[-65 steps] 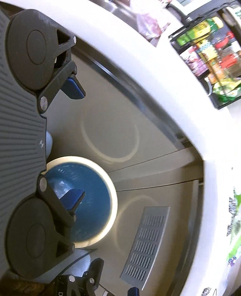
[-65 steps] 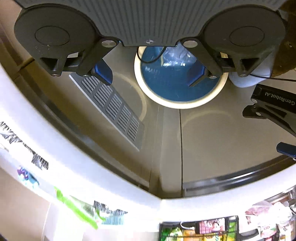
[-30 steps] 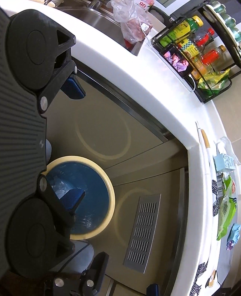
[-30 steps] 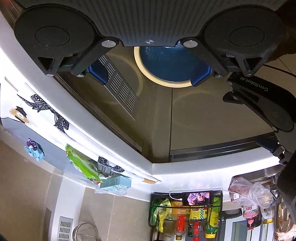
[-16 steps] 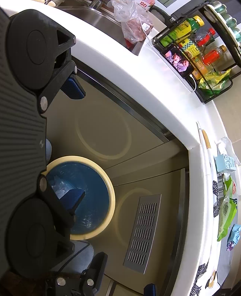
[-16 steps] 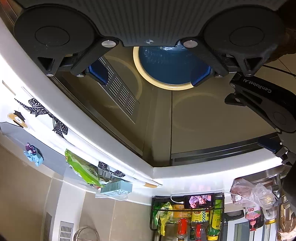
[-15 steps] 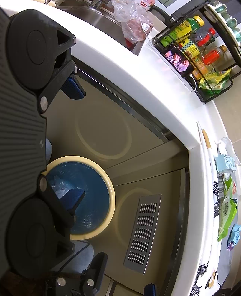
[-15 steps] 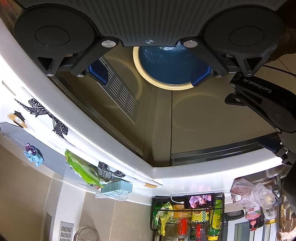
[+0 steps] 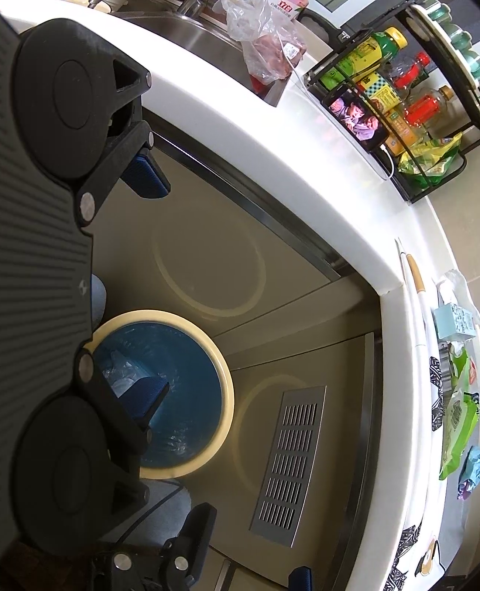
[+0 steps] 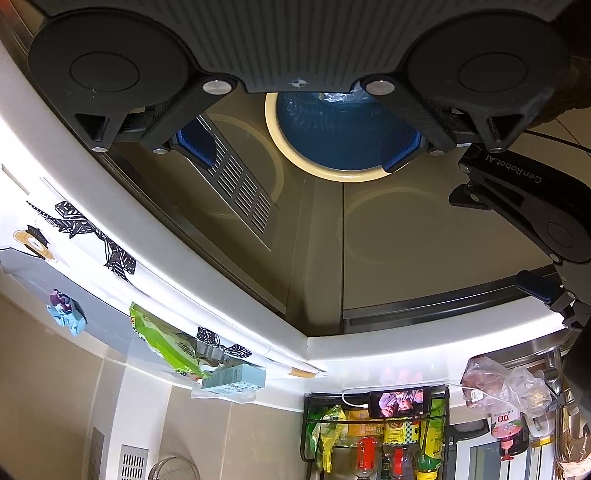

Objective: Collect trash
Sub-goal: 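Raise both open tools from the bin back toward the counter, then grasp the blue-and-white carton with the left gripper while the right gripper grasps the green snack bag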

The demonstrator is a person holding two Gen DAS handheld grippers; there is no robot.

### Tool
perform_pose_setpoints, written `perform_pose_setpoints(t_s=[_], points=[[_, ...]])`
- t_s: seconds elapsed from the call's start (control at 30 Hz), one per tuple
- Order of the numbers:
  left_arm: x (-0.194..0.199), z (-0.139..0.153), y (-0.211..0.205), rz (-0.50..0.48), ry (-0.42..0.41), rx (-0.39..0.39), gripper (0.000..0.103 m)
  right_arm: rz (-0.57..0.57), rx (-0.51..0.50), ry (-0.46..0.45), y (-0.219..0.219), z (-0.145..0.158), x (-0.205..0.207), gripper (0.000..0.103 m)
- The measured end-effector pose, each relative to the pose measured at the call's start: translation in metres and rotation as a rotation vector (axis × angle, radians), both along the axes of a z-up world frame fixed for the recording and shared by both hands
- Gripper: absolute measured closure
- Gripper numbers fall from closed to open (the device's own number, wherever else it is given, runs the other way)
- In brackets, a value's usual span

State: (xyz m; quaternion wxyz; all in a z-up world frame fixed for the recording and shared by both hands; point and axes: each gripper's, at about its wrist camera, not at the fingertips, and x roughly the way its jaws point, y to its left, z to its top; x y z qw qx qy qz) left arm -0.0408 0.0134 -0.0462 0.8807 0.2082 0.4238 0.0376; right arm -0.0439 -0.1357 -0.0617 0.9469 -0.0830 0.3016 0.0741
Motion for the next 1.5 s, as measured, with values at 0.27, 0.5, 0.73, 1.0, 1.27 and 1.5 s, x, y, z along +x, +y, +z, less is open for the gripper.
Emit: perform_pose_setpoints(t_s=[0.27, 0.5, 0.73, 1.0, 1.27, 1.5], points=[[0.005, -0.004, 0.003, 0.014, 0.021, -0.007, 0.0, -0.006, 0.004, 0.011, -0.001, -0.002, 0.003, 0.007], [0.009, -0.007, 0.002, 0.007, 0.037, -0.001, 0.0, -0.011, 0.01, 0.019, -0.003, -0.003, 0.007, 0.007], [0.017, -0.003, -0.001, 0.001, 0.037, -0.006, 0.0, -0.025, 0.022, -0.003, -0.009, 0.002, 0.012, 0.007], [0.031, 0.005, -0.005, -0.013, 0.034, -0.004, 0.0, -0.039, 0.051, -0.023, -0.02, 0.015, 0.02, 0.007], [0.058, 0.027, -0.002, -0.013, -0.009, -0.018, 0.0, -0.057, 0.109, -0.148, -0.04, 0.053, 0.038, 0.006], [0.092, 0.056, 0.006, 0.054, -0.073, -0.051, 0.0, -0.186, 0.194, -0.266, -0.083, 0.086, 0.089, 0.004]])
